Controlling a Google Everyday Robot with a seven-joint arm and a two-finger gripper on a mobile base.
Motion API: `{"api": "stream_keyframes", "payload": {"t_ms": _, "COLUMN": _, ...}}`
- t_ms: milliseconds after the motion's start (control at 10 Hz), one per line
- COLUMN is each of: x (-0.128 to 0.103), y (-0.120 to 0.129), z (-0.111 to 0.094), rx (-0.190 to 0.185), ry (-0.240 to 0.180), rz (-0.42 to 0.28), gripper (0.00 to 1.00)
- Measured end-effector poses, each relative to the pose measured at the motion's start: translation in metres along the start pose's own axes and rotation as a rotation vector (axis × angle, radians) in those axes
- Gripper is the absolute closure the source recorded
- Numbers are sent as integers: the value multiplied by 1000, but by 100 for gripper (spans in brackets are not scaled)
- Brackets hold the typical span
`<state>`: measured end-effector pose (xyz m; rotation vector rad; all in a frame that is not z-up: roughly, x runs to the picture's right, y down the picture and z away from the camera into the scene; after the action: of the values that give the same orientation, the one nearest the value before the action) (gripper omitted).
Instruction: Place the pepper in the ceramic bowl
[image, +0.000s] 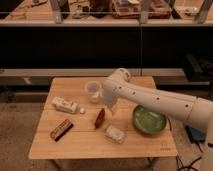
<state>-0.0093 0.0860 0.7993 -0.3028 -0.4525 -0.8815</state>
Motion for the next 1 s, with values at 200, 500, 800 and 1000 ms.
{"api": "stream_keyframes", "payload": {"t_ms": 200, "x": -7, "y": 7, "z": 15, "rx": 13, "ry": -23, "rz": 0, "gripper": 20}}
{"api": "stream_keyframes", "payload": {"t_ms": 500, "x": -9, "y": 15, "z": 34, "rx": 13, "ry": -54, "rz": -2, "gripper": 20}}
{"api": "stream_keyframes", "payload": {"t_ms": 800, "x": -4, "y": 22, "z": 44, "rx": 17, "ry": -60, "rz": -28, "gripper": 20}}
{"api": "stream_keyframes", "payload": {"t_ms": 1000, "x": -4, "y": 27, "z": 52, "rx": -7, "ry": -66, "rz": -49, "gripper": 20}}
